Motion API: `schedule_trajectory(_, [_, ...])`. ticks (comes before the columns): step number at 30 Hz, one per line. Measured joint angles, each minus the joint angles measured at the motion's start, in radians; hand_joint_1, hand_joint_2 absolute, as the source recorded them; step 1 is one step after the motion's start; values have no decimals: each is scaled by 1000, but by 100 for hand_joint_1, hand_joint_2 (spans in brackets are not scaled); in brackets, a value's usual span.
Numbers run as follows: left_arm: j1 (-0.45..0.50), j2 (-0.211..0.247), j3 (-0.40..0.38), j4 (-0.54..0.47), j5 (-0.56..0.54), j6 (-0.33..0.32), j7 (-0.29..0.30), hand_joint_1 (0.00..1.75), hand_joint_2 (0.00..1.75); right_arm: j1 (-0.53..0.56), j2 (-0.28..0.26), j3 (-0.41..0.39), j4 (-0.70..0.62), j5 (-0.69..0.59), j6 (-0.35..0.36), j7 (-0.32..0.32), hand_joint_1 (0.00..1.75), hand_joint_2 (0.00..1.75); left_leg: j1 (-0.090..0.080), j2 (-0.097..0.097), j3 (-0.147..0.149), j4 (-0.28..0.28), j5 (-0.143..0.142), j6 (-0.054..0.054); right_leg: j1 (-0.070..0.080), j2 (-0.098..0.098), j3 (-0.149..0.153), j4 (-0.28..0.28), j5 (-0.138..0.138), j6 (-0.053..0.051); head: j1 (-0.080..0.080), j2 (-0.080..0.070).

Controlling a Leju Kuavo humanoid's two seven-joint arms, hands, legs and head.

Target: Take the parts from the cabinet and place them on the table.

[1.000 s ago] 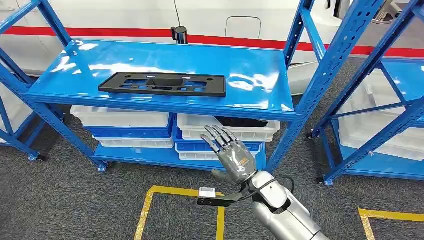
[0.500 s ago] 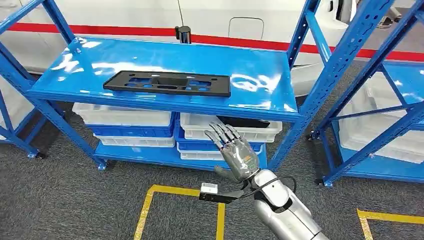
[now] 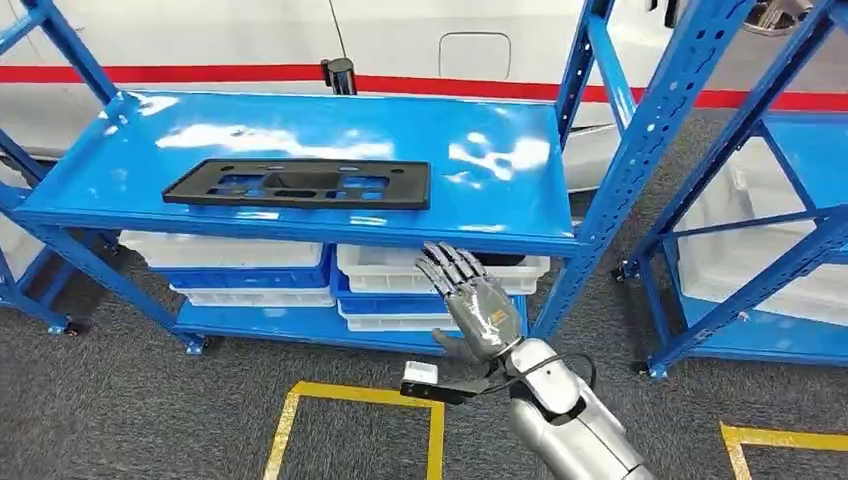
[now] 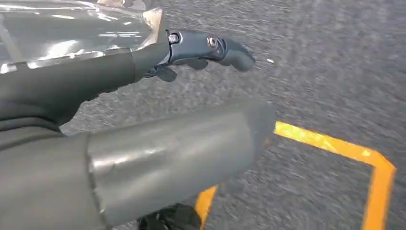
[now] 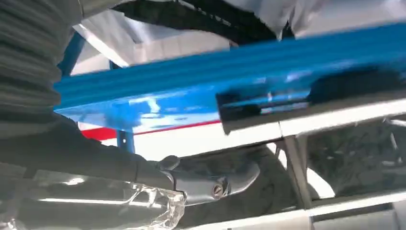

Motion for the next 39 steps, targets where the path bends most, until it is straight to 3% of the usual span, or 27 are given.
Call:
schedule_trajectory(2, [5,0,1,0,0,0,0,0,0,6,1,0,0,3,0,0,0,175,1,0,-96,96,-69,-8,4,4,23,0,-21,-2,-1,0])
schedule_trajectory(3, [8,0,2,0,0,0,0,0,0,10,1,0,0,3,0,0,0,175,1,0,-123,93,-75,-9,5,7,40,0,-35,-1,0,0])
schedule_trajectory(5, [10,0,2,0,0,0,0,0,0,11,3,-1,0,5,0,0,0,175,0,0,-122,2,-25,1,9,10,77,0,-61,0,0,0])
schedule_trajectory(6, [11,0,3,0,0,0,1,0,0,11,5,-1,0,8,-2,0,0,175,-3,-1,-108,-78,39,13,13,10,98,-1,-76,1,-1,0])
schedule_trajectory(7, [12,1,4,1,0,0,2,0,0,12,6,-1,0,15,-3,0,0,175,-10,-1,-96,-161,149,30,13,9,101,-5,-92,1,-1,0])
schedule_trajectory(8, [15,8,5,1,-2,0,3,0,0,12,7,-1,3,20,-4,0,0,175,-21,-15,-103,-165,202,40,21,15,131,0,-105,8,6,0])
schedule_trajectory(9, [17,4,5,3,-2,0,5,0,0,14,9,-2,3,24,-5,2,0,175,-28,-10,-86,-173,177,47,19,20,126,-11,-114,16,2,0])
schedule_trajectory(10, [16,7,6,2,-1,0,6,0,0,16,14,-2,2,27,-6,2,0,175,-29,-14,-68,-176,174,49,23,19,150,-20,-119,21,-1,0])
schedule_trajectory(11, [14,7,6,2,-2,0,6,0,0,12,13,-4,2,28,-6,2,0,175,-31,-14,-66,-189,161,54,22,18,157,5,-100,37,0,0])
schedule_trajectory(12, [7,5,6,2,-3,0,6,0,0,7,14,-6,-2,28,-7,2,0,175,-27,-15,-35,-197,158,62,29,17,140,35,-90,49,-5,0])
schedule_trajectory(13, [6,5,7,2,-3,0,6,0,0,5,14,-8,-2,29,-8,2,0,175,-24,-13,-16,-205,155,61,22,8,111,97,-76,59,0,0])
schedule_trajectory(14, [7,5,7,2,-3,0,6,0,0,3,14,-10,-3,29,-8,2,0,175,-24,-14,-3,-207,145,72,23,7,63,173,-66,65,-3,0])
schedule_trajectory(15, [5,5,7,2,-3,0,6,0,0,4,13,-10,-3,30,-8,2,0,175,-23,-14,6,-207,134,76,20,7,13,238,-82,63,0,0])
schedule_trajectory(16, [5,4,7,2,-3,0,5,0,0,7,11,-10,-2,30,-8,2,0,175,-23,-15,15,-207,125,76,16,7,-29,277,-118,53,0,0])
schedule_trajectory(17, [5,3,7,2,-3,-3,1,0,0,10,8,-10,-2,30,-8,3,0,175,-23,-17,26,-206,112,74,12,7,-69,299,-160,44,0,0])
schedule_trajectory(18, [6,2,7,2,-2,-7,-5,0,0,10,6,-10,-2,30,-8,2,0,175,-22,-19,36,-206,103,71,8,7,-94,295,-175,41,1,0])
schedule_trajectory(19, [7,0,7,2,-2,-6,-14,0,0,10,5,-10,-2,30,-8,2,0,175,-20,-20,50,-206,90,66,3,6,-102,258,-160,53,0,0])
schedule_trajectory(20, [8,-1,8,2,-1,-4,-21,0,0,10,4,-10,-2,30,-8,2,0,175,-18,-21,65,-206,78,62,0,5,-95,196,-123,62,2,0])
schedule_trajectory(21, [8,-3,8,2,-1,0,-27,0,0,10,3,-10,-2,30,-7,2,0,175,-17,-22,80,-205,67,58,-3,4,-79,120,-65,82,1,0])
schedule_trajectory(22, [9,-3,9,2,-1,0,-30,0,0,11,1,-10,-1,30,-6,2,0,175,-15,-22,92,-206,53,52,-6,0,-65,33,18,98,2,0])
schedule_trajectory(23, [10,-3,11,3,-1,1,-32,0,0,12,-3,-10,2,30,-5,2,0,175,-15,-22,104,-203,44,45,-1,-8,-76,39,39,88,3,0])
schedule_trajectory(24, [9,-3,11,3,-3,3,-35,0,0,9,-3,-9,3,30,-5,2,0,175,-16,-22,94,-203,40,38,11,-11,-63,25,26,70,6,0])
schedule_trajectory(25, [7,-3,11,3,-5,4,-35,0,0,11,-4,-10,3,31,-5,2,0,175,-14,-20,92,-207,37,32,10,-9,-61,27,39,53,2,0])
schedule_trajectory(26, [8,-5,11,3,-6,6,-36,0,0,9,-4,-13,3,31,-5,2,0,175,-15,-17,97,-203,40,29,9,-9,-63,19,43,46,2,0])
schedule_trajectory(30, [5,-5,11,3,-9,11,-38,0,0,8,-2,-11,3,30,-5,2,0,175,-12,-14,103,-208,39,34,6,-3,-54,18,43,47,-2,0])
schedule_trajectory(33, [3,-5,11,3,-9,15,-42,0,0,8,-2,-12,3,31,-5,1,0,175,-10,-9,114,-228,27,23,7,-3,-54,16,39,42,-2,0])
schedule_trajectory(39, [4,-6,11,3,-14,52,-79,0,0,7,-2,-16,3,32,-6,2,0,175,-10,-8,117,-230,29,19,9,-3,-48,16,37,37,-1,0])
